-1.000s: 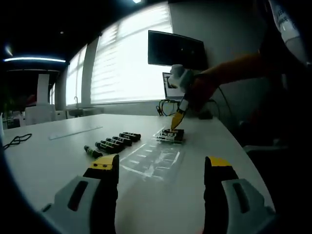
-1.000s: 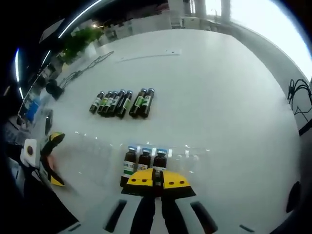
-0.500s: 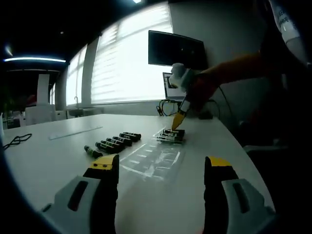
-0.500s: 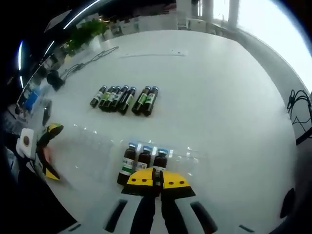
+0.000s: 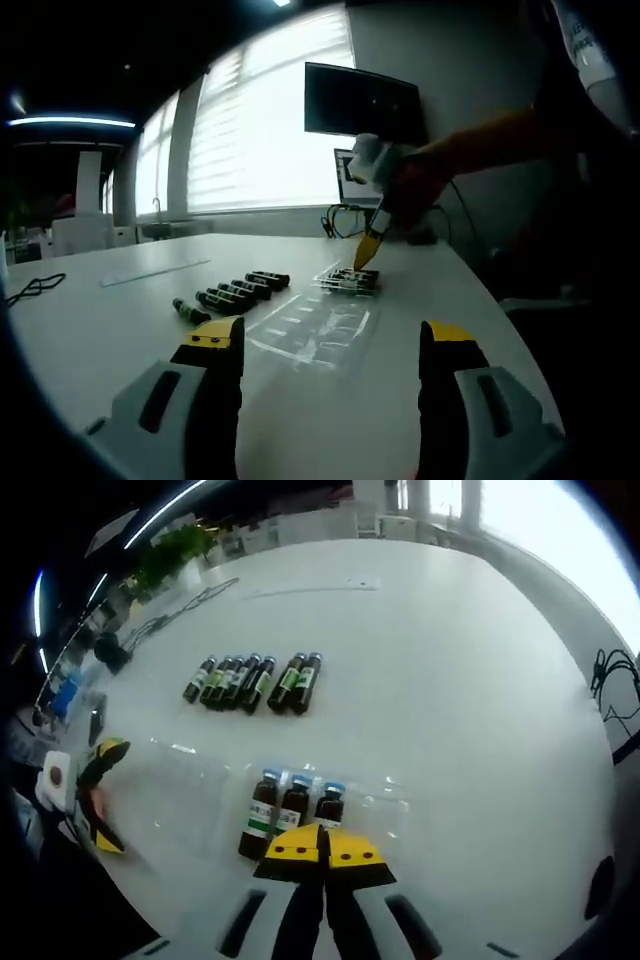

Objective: Grip medicine bottles put into box

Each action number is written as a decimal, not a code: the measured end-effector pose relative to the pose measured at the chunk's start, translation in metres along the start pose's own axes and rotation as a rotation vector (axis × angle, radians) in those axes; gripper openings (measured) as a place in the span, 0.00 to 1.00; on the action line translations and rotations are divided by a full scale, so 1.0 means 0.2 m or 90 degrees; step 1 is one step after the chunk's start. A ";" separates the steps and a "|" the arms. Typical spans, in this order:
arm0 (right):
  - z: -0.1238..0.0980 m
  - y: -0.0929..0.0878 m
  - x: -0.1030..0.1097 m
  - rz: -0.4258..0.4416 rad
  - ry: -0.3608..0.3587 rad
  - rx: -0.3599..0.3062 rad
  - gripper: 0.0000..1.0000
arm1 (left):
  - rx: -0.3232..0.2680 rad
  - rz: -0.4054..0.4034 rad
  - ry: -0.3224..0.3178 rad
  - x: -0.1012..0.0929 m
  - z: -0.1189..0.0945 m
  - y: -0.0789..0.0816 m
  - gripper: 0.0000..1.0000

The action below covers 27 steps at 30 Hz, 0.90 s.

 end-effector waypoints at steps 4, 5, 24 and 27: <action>0.00 0.00 0.01 -0.011 -0.004 0.007 0.00 | 0.000 0.000 0.000 0.00 0.00 0.00 0.63; 0.00 0.00 0.01 -0.012 -0.004 0.007 0.00 | 0.000 0.000 0.000 0.00 0.00 0.00 0.63; -0.01 0.11 0.00 0.005 -0.003 -0.051 0.04 | -0.001 0.002 -0.002 0.00 -0.01 0.00 0.63; 0.00 0.12 0.02 0.015 0.010 -0.051 0.04 | -0.001 0.002 -0.002 0.00 -0.01 0.00 0.63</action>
Point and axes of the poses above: the point that each gripper's makers call its tool centre point, and the gripper's own axes: z roughly forward along the fingers, x roughly to its left, y roughly out of its top, the point moved 2 cm from there along -z, roughly backward along the fingers, and after that the axes turned 6 degrees about -x, right-handed, at the moved point
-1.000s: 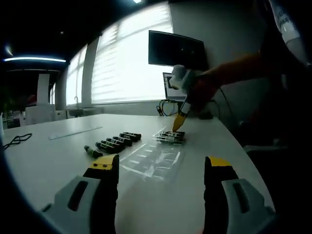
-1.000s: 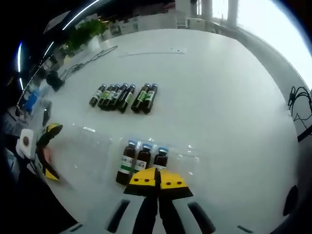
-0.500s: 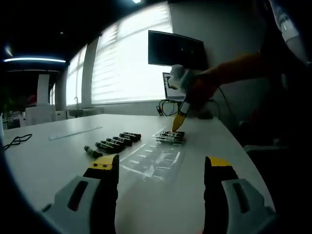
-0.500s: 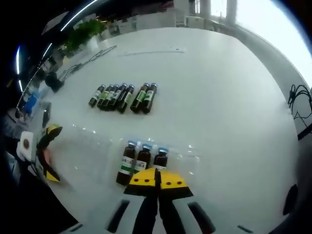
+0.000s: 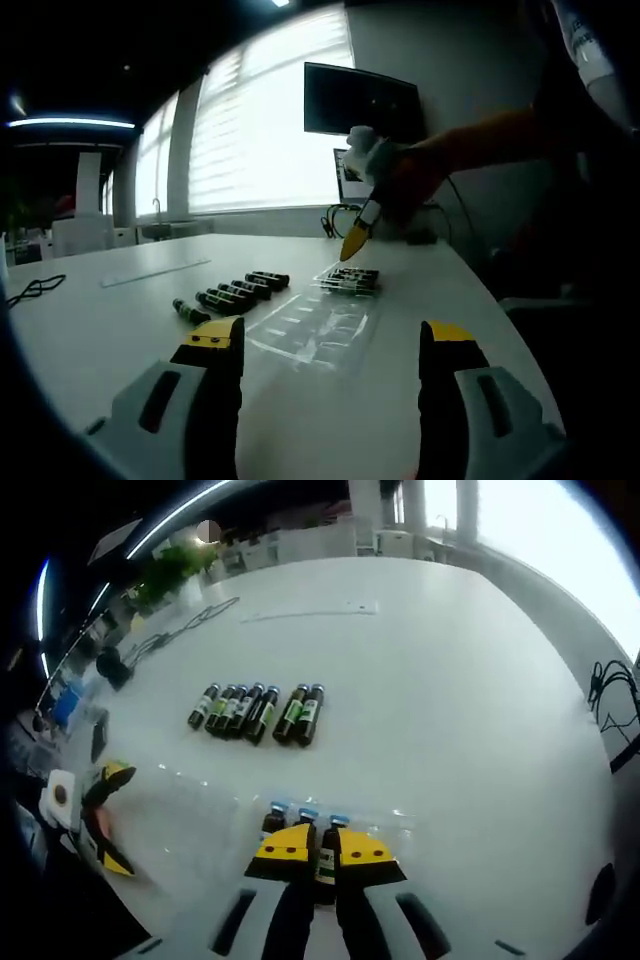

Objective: Grip medicine bottles put into box

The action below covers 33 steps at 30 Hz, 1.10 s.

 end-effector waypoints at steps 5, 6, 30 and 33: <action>0.01 0.04 0.03 0.000 0.004 -0.019 0.04 | 0.000 -0.002 0.000 0.00 0.00 0.00 0.63; 0.01 0.04 0.03 -0.008 0.002 -0.022 0.04 | 0.000 -0.002 0.001 0.00 0.00 0.00 0.63; 0.09 0.22 0.08 -0.013 0.026 -0.017 0.06 | -0.001 -0.005 0.002 0.00 -0.01 0.00 0.63; 0.11 0.25 0.07 -0.010 0.026 -0.018 0.07 | -0.001 -0.009 0.003 0.01 0.00 0.00 0.63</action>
Point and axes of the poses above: the point that each gripper's makers call its tool centre point, and the gripper's own axes: z roughly forward along the fingers, x roughly to its left, y roughly out of its top, the point moved 2 cm from there along -z, roughly backward along the fingers, and after that the axes turned 6 degrees about -x, right-handed, at the moved point
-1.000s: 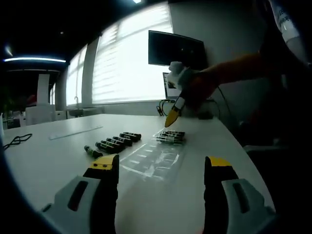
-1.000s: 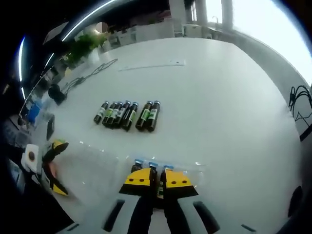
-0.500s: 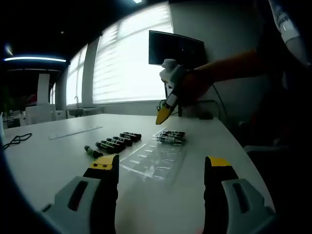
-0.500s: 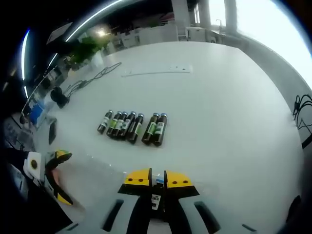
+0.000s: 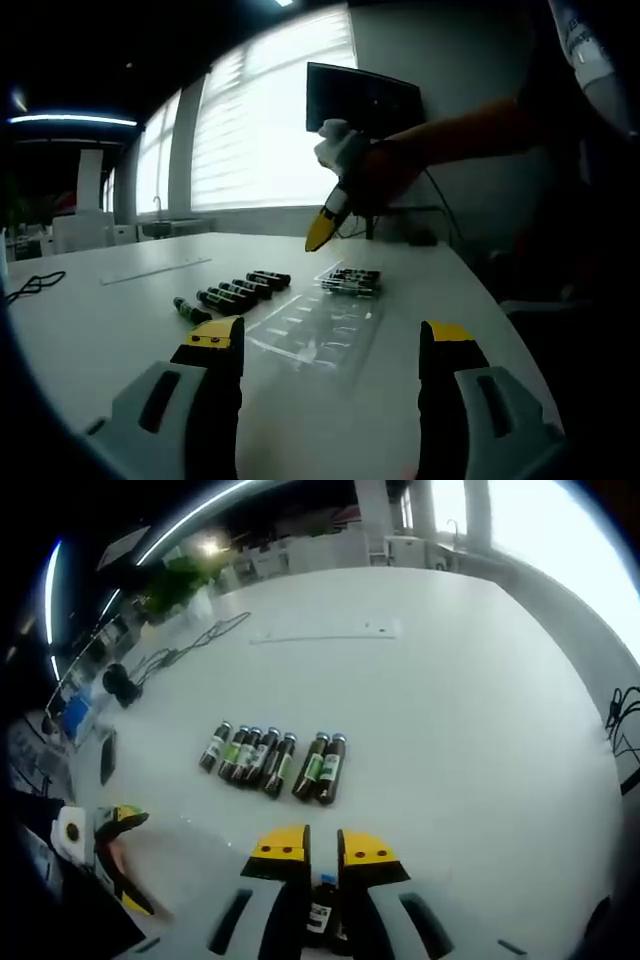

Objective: Grip medicine bottles put into box

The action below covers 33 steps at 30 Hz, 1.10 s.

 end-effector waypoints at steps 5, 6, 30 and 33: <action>0.03 0.05 0.02 -0.001 0.011 -0.005 0.11 | 0.001 -0.002 0.000 0.00 0.00 0.00 0.63; 0.04 0.06 0.02 0.000 0.011 -0.005 0.10 | 0.000 -0.003 0.000 0.00 0.00 0.00 0.63; 0.20 0.13 0.02 -0.008 0.003 0.036 0.07 | 0.005 0.002 0.000 0.00 0.01 -0.01 0.63; 0.22 0.13 0.03 -0.008 0.003 0.041 0.07 | 0.005 0.001 -0.001 -0.01 0.01 -0.01 0.63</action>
Point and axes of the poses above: the point that each gripper's makers call its tool centre point, and the gripper's own axes: z roughly forward along the fingers, x roughly to its left, y roughly out of its top, the point moved 2 cm from there along -z, roughly backward along the fingers, and after that the axes turned 6 degrees about -x, right-handed, at the moved point
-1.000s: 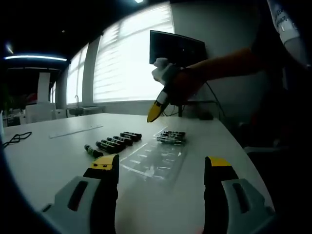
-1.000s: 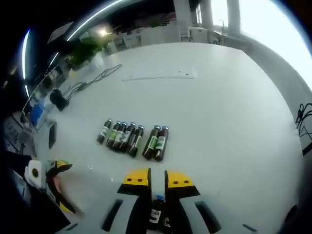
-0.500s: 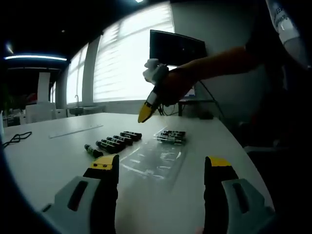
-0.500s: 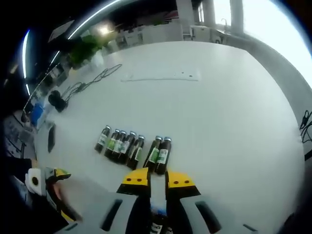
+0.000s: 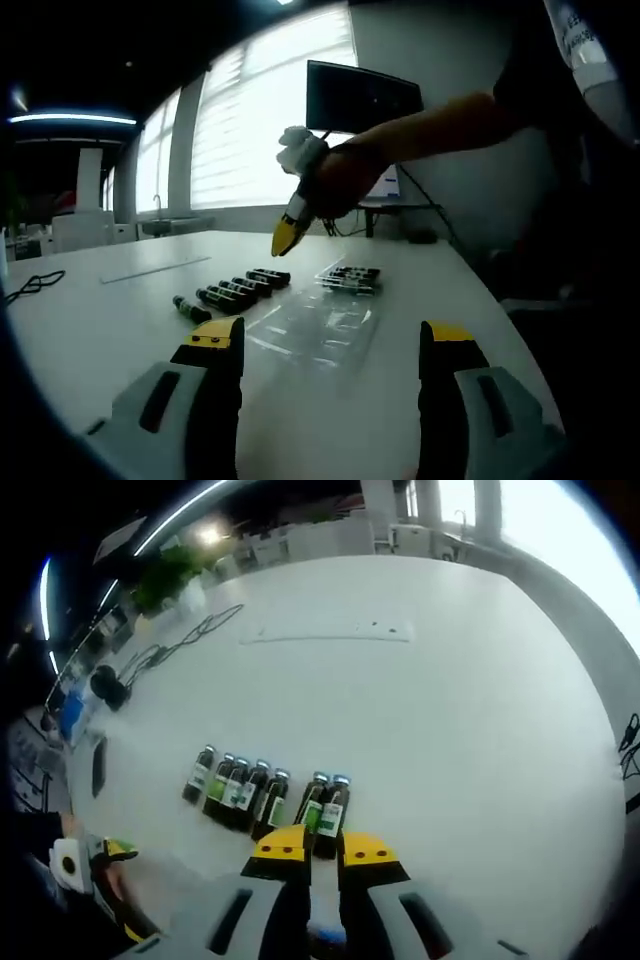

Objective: Grip medicine bottles put into box

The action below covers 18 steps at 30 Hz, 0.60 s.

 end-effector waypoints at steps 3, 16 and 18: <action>0.02 0.00 0.00 -0.002 -0.003 0.006 0.07 | 0.000 0.000 0.000 0.00 0.00 0.00 0.63; 0.09 0.01 -0.02 -0.021 -0.017 0.036 0.06 | 0.000 0.000 -0.001 0.00 0.00 0.00 0.63; 0.11 0.01 -0.03 -0.021 -0.017 0.040 0.06 | 0.000 -0.001 -0.001 0.00 0.00 0.00 0.63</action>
Point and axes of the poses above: the point that each gripper's makers call its tool centre point, and the gripper's own axes: z roughly forward along the fingers, x roughly to its left, y roughly out of its top, the point moved 2 cm from there along -z, roughly backward along the fingers, and after that the axes turned 6 degrees about -x, right-handed, at the moved point
